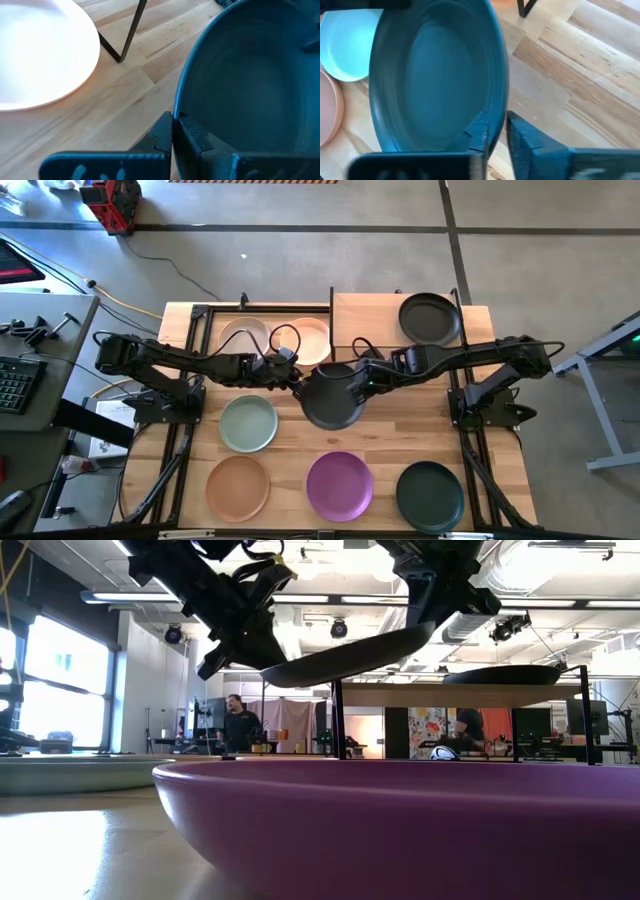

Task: Place and stack plates onto a shelf
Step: Stack the top black plate on top of the black plate on the shelf

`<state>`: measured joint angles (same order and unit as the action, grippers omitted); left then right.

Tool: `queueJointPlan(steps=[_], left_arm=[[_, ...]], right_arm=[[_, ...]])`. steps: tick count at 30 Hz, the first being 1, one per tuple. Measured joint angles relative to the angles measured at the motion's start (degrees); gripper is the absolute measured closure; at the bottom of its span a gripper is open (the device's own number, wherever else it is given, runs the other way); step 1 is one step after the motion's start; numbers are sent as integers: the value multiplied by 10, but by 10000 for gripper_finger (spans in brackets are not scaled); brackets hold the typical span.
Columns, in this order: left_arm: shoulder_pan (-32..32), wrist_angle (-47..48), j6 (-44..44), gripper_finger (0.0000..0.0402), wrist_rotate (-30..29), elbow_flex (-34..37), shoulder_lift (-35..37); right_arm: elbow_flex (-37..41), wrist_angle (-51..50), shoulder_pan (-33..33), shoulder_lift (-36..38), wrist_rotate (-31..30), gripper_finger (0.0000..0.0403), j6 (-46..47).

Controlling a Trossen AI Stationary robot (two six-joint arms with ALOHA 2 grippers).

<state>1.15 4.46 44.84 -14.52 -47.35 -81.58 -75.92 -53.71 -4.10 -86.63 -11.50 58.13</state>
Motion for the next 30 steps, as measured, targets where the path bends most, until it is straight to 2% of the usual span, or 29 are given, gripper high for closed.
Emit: queueJointPlan(steps=[2, 6, 19, 30], left_arm=[[0, -4, 1, 396, 0, 0, 0], [0, -10, 0, 396, -1, 0, 0], [0, -14, 1, 392, 12, 0, 0], [13, -59, 0, 329, 81, 0, 0]], right_arm=[[0, -4, 0, 0, -1, 394, 0], [0, -6, 0, 0, -4, 388, 5], [0, -9, 0, 0, -5, 401, 1], [0, -15, 0, 0, -1, 402, -2]])
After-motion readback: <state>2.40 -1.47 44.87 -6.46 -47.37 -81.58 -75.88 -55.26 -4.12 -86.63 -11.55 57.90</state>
